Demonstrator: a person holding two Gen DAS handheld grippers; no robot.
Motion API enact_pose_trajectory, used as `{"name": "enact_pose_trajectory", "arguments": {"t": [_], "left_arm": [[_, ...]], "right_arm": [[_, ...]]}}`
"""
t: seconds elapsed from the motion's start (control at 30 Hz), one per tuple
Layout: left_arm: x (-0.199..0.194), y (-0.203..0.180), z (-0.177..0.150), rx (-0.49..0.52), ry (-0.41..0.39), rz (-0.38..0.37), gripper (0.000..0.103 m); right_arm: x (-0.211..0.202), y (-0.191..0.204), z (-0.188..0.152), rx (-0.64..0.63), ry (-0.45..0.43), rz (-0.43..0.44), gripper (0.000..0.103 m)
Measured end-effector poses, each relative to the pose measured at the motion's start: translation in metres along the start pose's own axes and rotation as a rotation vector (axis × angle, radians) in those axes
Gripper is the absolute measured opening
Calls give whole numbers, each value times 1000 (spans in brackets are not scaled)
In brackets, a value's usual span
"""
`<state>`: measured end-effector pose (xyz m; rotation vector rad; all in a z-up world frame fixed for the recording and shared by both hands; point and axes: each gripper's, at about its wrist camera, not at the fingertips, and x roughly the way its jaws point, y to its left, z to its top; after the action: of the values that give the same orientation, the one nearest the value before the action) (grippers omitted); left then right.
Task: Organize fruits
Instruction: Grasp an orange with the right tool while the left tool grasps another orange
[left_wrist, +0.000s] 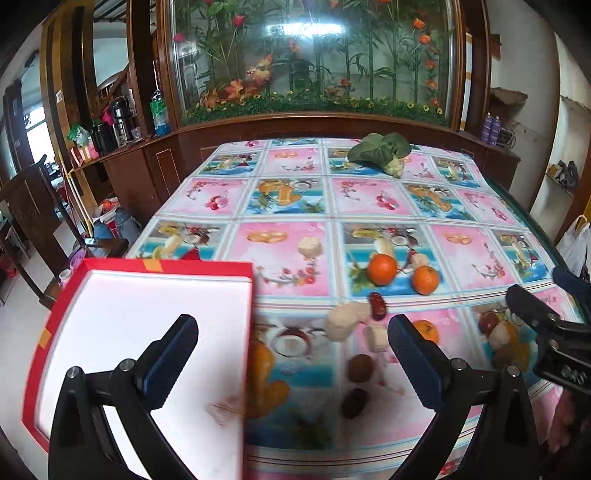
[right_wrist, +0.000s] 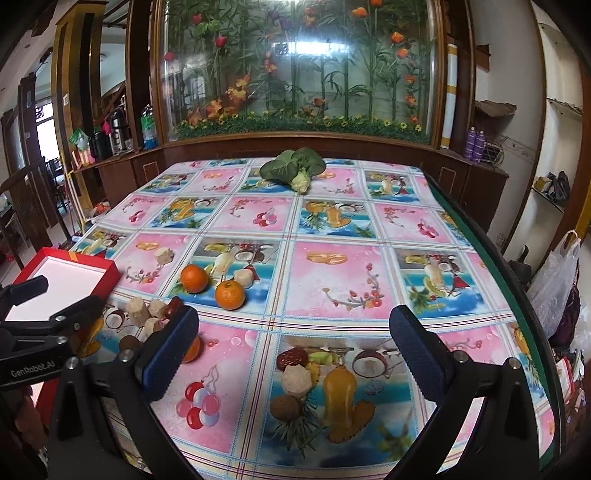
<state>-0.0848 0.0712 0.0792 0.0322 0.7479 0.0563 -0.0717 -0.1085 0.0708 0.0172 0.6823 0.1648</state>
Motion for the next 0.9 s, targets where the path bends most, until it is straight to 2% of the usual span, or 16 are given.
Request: {"name": "enact_pose_trajectory", "arguments": {"t": [0.33, 0.57, 0.6, 0.73, 0.8, 0.87, 0.9], "left_arm": [[12, 7, 25, 123, 19, -2, 102], [30, -4, 32, 135, 66, -64, 102], [32, -6, 33, 143, 67, -68, 102], [39, -15, 35, 176, 84, -90, 102], [42, -19, 37, 182, 95, -118, 102], [45, -25, 38, 191, 105, -139, 102], [47, -29, 39, 197, 112, -145, 102]], "right_arm": [[61, 19, 21, 24, 131, 127, 101], [94, 27, 20, 22, 238, 177, 82], [98, 27, 19, 23, 250, 180, 76], [115, 28, 17, 35, 294, 193, 63], [121, 28, 16, 34, 312, 190, 51], [120, 29, 15, 16, 307, 204, 46], [120, 30, 15, 11, 311, 226, 38]]}}
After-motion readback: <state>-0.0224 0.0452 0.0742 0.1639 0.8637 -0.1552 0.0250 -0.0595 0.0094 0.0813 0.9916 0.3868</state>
